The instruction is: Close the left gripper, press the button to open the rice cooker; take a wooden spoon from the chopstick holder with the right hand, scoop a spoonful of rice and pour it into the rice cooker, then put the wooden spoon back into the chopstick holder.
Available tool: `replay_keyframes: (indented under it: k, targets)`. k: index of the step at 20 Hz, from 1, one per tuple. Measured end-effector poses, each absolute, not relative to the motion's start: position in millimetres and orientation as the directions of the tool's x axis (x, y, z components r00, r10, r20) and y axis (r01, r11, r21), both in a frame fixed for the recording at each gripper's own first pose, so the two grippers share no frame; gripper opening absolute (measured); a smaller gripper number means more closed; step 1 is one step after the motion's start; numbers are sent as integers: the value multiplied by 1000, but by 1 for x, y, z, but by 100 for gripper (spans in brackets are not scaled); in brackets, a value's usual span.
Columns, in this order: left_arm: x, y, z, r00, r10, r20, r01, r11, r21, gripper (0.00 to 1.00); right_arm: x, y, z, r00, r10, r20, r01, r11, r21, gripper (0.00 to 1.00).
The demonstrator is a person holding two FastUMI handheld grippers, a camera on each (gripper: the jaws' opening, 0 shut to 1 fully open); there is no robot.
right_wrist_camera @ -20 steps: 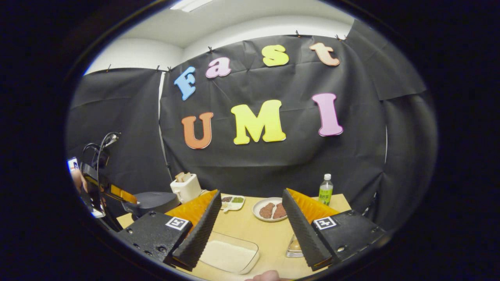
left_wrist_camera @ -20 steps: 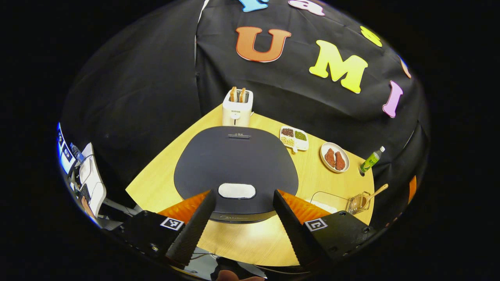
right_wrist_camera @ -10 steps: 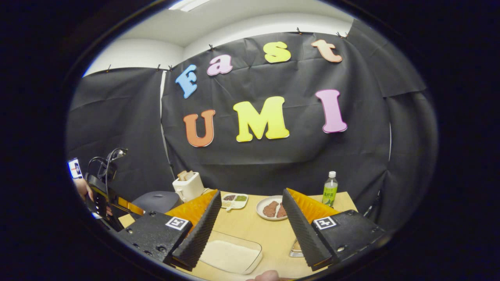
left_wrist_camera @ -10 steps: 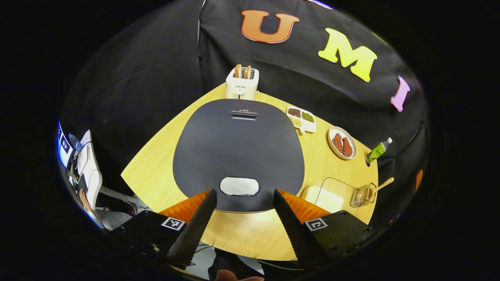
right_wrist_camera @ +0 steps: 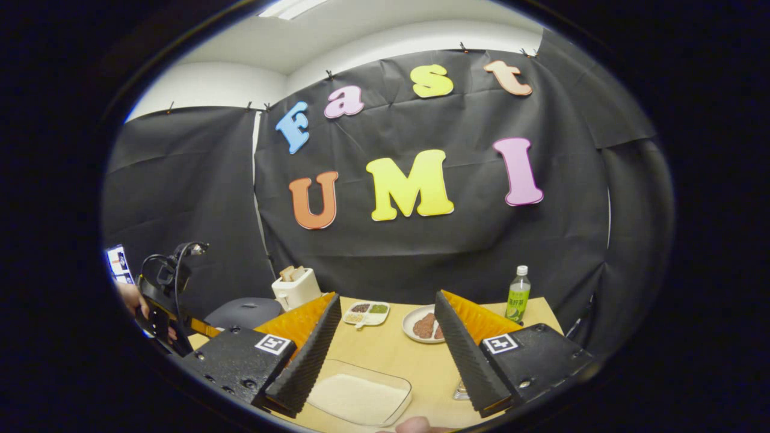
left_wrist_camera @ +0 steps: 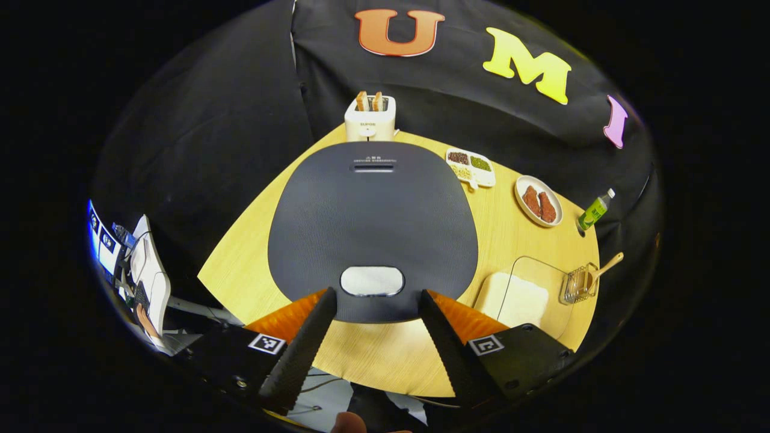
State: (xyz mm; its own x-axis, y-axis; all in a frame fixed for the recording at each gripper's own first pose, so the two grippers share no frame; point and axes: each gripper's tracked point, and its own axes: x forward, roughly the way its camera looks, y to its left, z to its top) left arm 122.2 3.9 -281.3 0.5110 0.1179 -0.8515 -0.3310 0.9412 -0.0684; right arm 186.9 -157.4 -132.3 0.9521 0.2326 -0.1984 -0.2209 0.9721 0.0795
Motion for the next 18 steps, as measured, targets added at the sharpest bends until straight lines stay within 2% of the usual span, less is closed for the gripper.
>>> replay_keyframes:
  k: [4,5,6,9,14,18]
  targets:
    - [125,2,-280,557,153,-816,-325,945,-45,94,185,-163,-125,958,209,-197,-196,977,83,100]
    - [124,1,-280,571,156,-806,-307,951,-33,100,182,-166,-120,962,197,-190,-186,979,78,100]
    - [124,1,-279,582,156,-798,-303,952,-35,96,179,-168,-113,966,186,-177,-176,982,71,100]
    - [122,-1,-266,634,137,-761,-298,951,-77,96,163,-168,-95,976,154,-157,-149,988,46,100]
    - [117,-10,-175,836,64,-545,-174,973,-153,95,116,-163,-47,995,63,-78,-63,998,2,100]
    - [84,-16,-99,928,2,-371,-62,987,-148,96,66,-150,-16,1000,-13,-24,13,1000,-9,100]
